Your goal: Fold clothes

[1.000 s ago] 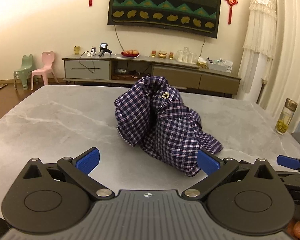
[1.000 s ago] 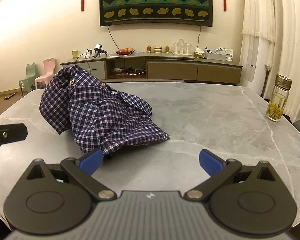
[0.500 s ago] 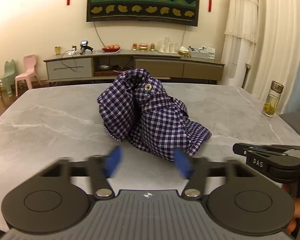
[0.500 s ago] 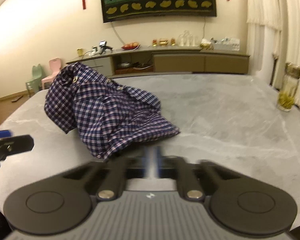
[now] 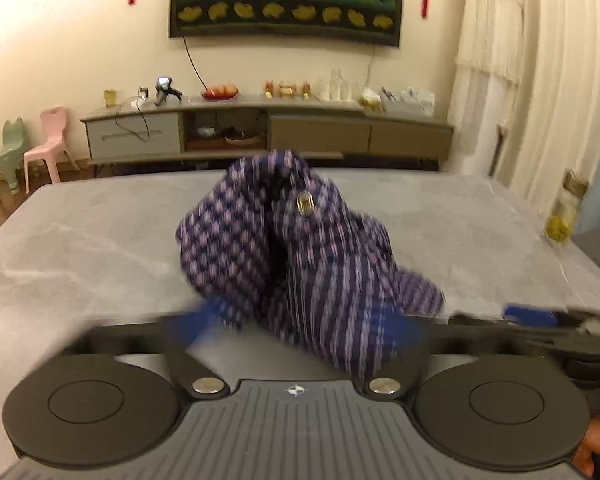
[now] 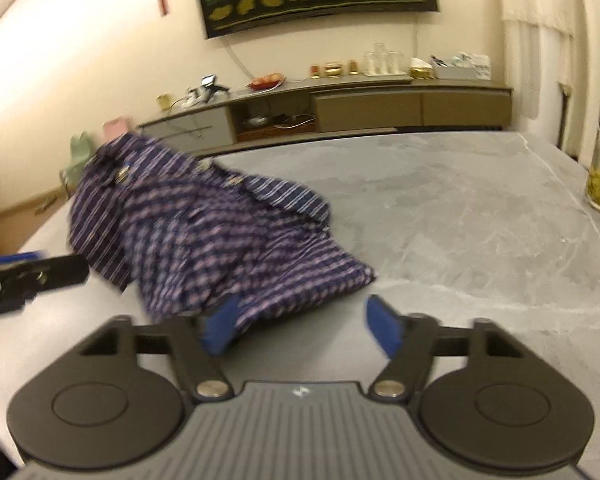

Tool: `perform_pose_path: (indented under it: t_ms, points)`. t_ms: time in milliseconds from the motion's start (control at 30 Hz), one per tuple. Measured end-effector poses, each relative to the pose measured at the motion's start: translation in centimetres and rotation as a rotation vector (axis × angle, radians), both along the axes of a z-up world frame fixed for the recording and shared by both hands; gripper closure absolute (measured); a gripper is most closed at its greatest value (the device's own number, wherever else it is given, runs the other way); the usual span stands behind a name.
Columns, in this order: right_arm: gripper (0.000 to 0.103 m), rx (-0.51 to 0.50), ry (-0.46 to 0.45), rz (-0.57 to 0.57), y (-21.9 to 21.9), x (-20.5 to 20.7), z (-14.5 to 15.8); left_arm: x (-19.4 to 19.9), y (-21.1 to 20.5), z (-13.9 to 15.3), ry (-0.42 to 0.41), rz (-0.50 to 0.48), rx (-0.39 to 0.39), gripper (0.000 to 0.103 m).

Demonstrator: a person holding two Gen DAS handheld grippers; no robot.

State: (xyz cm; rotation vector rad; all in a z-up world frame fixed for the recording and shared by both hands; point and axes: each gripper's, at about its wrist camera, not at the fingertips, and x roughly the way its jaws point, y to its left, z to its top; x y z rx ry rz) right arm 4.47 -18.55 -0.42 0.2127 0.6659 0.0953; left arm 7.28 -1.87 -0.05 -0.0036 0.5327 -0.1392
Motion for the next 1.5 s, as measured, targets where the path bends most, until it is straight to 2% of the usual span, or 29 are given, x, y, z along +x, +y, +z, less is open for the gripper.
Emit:
perform_pose_path:
  t_ms: [133, 233, 267, 367, 433, 500, 533, 567, 600, 667, 767, 867, 933, 1067, 1100, 1200, 1233, 1267, 1300, 1333, 1467, 1500]
  points:
    - [0.022, 0.204, 0.140, -0.030, -2.5, 4.4, -2.1, 4.0, -1.7, -0.5, 0.011, -0.041, 0.010, 0.000]
    - [0.024, 0.332, 0.244, -0.053, -3.4, 7.8, -4.7, 6.2, -2.3, -1.3, 0.024, -0.030, 0.012, 0.000]
    - [0.031, 0.354, 0.240, -0.043, -3.4, 8.6, -5.2, 6.4, -2.2, -1.4, 0.020, -0.024, 0.000, 0.000]
    - [0.101, 0.415, 0.241, 0.008, -3.3, 10.6, -6.0, 6.1, -1.3, -1.1, -0.011, -0.014, -0.040, 0.000]
    - [0.101, 0.374, 0.072, 0.039, -3.1, 9.8, -3.1, 5.5, 0.0, -0.1, -0.035, -0.003, -0.063, 0.000]
    - [0.101, 0.223, -0.212, 0.124, -1.6, 6.1, 2.5, 4.7, 2.1, 1.9, -0.088, 0.011, -0.102, 0.000]
    - [0.101, 0.185, -0.316, 0.218, -0.4, 4.1, 4.5, 4.2, 3.3, 3.1, -0.121, 0.018, -0.129, 0.000]
    - [0.101, 0.152, -0.411, 0.319, 0.9, 2.1, 6.4, 3.9, 4.4, 4.3, -0.149, 0.023, -0.158, 0.000]
    - [0.101, 0.114, -0.423, 0.386, 2.4, 1.1, 6.3, 3.7, 5.5, 5.2, -0.170, 0.029, -0.186, 0.000]
    - [0.101, 0.037, -0.411, 0.504, 5.5, -0.4, 5.3, 3.6, 7.0, 6.3, -0.179, 0.035, -0.233, 0.000]
    - [0.101, -0.082, -0.299, 0.573, 9.8, -0.7, 0.4, 4.9, 6.8, 5.3, -0.047, -0.123, -0.274, 0.000]
    - [0.100, -0.130, -0.284, 0.642, 11.2, -2.2, -1.2, 5.7, 4.1, 1.8, 0.102, -0.222, -0.175, 0.000]
    - [0.098, -0.161, -0.279, 0.689, 12.1, -3.3, -2.0, 5.9, 2.4, 0.0, 0.139, -0.241, -0.083, 0.000]
    - [0.064, -0.199, -0.242, 0.770, 12.1, -5.4, -2.8, 6.7, 1.5, -1.7, 0.166, -0.247, 0.005, 0.001]
    - [0.059, -0.194, -0.216, 0.788, 11.8, -5.5, -2.7, 6.9, 1.9, -2.0, 0.173, -0.245, 0.008, 0.001]
    - [0.059, -0.108, -0.164, 0.784, 7.3, -5.9, -0.3, 6.2, 2.9, -2.4, 0.160, -0.237, -0.005, 0.001]
    - [0.059, -0.060, -0.165, 0.747, 5.6, -5.4, 0.6, 5.8, 3.3, -2.4, 0.151, -0.232, -0.013, 0.001]
    - [0.052, -0.001, -0.149, 0.704, 4.1, -4.3, 1.1, 5.5, 3.7, -2.5, 0.142, -0.227, -0.021, 0.001]
    - [0.042, 0.059, -0.129, 0.660, 2.7, -3.1, 1.5, 5.3, 4.5, -2.3, 0.132, -0.223, -0.078, 0.001]
    - [0.042, 0.098, -0.135, 0.575, 1.6, -1.9, 1.7, 5.0, 4.7, -2.3, 0.132, -0.235, -0.108, 0.001]
    - [0.041, 0.214, -0.015, 0.423, -0.5, 3.5, 0.4, 3.4, 3.9, -2.0, 0.065, -0.248, -0.033, 0.001]
    - [0.035, 0.229, 0.011, 0.391, -0.6, 4.7, -0.1, 3.1, 3.8, -1.9, 0.055, -0.254, -0.027, 0.001]
